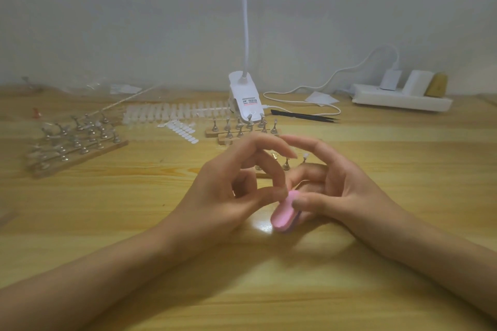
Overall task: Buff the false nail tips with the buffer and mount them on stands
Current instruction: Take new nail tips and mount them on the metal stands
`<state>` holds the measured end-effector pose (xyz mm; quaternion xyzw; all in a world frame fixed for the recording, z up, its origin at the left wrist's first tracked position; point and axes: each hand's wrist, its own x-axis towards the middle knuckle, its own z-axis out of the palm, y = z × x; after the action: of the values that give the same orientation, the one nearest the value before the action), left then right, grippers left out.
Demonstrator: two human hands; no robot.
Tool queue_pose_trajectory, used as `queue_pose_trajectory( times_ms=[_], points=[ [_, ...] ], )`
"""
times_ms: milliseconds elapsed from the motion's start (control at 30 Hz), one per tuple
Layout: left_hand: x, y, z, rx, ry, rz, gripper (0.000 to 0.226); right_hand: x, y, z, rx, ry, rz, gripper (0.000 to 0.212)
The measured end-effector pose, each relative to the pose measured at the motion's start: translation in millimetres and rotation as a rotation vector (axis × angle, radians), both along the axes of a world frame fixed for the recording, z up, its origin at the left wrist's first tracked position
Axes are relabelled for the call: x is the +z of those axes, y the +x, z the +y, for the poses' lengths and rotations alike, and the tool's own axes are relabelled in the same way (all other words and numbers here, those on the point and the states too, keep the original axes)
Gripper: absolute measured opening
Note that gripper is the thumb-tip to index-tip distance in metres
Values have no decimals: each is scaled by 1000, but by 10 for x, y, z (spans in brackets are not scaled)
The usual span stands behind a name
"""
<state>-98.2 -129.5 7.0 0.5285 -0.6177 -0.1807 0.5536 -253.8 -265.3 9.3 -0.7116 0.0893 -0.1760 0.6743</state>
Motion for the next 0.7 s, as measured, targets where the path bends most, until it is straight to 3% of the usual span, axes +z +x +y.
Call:
queue_pose_trajectory(
  times_ms=[133,233,367,700],
  points=[
    [-7,-3,-3,6,1,0,32,21,3,-23,-111,83,-30,70],
    [-10,0,-3,2,9,-2,33,6,-2,-1,4,-16,15,70],
    [-8,-4,1,13,1,-3,32,5,3,-35,-112,83,-14,64],
    [-22,5,-7,-1,-1,-17,32,9,6,0,-2,5,4,68]
  ],
)
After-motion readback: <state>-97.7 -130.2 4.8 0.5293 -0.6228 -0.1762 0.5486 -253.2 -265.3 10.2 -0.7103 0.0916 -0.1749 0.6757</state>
